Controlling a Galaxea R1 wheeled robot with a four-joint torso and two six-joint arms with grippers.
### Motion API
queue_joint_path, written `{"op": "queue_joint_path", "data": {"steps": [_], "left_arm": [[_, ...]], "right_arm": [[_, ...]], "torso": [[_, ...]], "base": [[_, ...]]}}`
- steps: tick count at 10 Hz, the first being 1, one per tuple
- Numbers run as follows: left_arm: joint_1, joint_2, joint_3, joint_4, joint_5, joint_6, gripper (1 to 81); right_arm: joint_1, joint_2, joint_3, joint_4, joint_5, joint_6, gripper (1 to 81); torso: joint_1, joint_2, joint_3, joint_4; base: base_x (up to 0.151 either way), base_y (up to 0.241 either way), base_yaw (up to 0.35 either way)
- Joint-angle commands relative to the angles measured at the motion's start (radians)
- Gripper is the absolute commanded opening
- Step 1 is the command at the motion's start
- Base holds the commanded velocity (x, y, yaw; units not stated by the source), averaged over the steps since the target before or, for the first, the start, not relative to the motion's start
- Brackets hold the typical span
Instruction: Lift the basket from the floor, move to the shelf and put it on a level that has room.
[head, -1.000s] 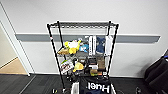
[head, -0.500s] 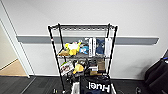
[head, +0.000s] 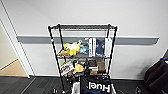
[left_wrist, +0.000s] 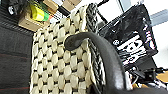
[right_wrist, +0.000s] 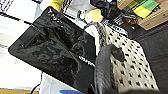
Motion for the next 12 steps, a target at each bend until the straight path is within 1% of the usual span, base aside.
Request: {"op": "queue_joint_path", "data": {"steps": [1,12], "left_arm": [[-0.119,-0.019,0.043,0.011,-0.009,0.015,1.0],[-0.120,-0.013,0.048,0.011,-0.017,0.015,1.0]], "right_arm": [[0.112,-0.033,0.028,0.013,-0.011,0.009,1.0],[0.117,-0.033,0.036,0.013,-0.011,0.009,1.0]], "torso": [[0.000,0.000,0.000,0.000],[-0.002,-0.002,0.001,0.000]], "base": [[0.000,0.000,0.000],[0.108,0.000,0.000]]}}
